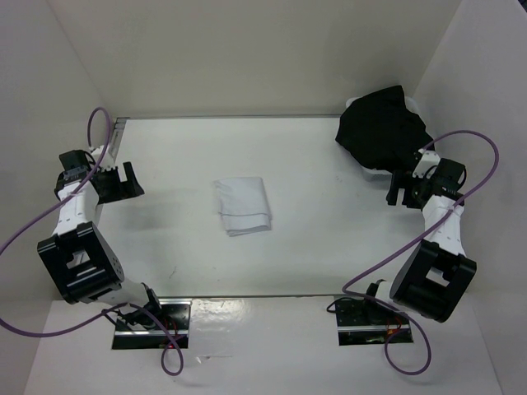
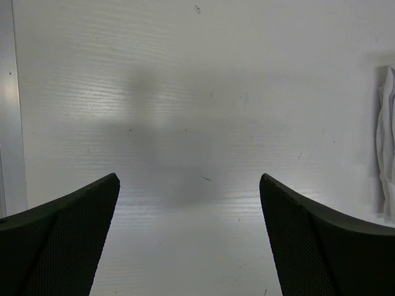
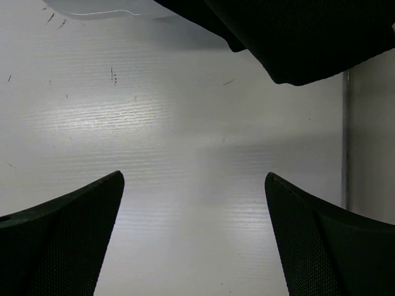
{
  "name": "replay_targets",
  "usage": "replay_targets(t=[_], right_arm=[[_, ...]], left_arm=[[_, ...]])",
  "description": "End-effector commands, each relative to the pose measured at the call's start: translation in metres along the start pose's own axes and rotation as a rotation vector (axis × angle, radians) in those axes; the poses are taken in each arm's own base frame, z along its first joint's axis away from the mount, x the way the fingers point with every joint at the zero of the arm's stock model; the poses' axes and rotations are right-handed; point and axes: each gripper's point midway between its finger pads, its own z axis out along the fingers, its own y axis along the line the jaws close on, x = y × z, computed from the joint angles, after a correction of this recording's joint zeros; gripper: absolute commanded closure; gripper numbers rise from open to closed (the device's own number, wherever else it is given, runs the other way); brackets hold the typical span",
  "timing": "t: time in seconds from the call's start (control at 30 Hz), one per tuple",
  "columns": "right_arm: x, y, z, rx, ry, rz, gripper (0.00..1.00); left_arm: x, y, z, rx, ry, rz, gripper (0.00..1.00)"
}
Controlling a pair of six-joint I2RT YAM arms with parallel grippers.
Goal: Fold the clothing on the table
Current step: Fold the skirt
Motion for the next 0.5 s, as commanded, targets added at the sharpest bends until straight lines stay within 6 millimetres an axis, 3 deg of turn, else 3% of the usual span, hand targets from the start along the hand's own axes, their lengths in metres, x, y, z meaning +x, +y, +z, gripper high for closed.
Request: replay_targets(t=[0.0, 0.47], right_arm=[[-0.0099, 0.0020, -0.0005, -0.014, -0.049, -0.035, 0.01], [-0.0127, 0.0049, -0.0025, -0.029, -0.062, -0.047, 0.01]], left_arm=[[-0.0155, -0.0041, -0.0034, 0.021, -0.048, 0.029, 0.00], [-0.0121, -0.0087, -0.0008, 0.053, -0.035, 0.021, 0.00]])
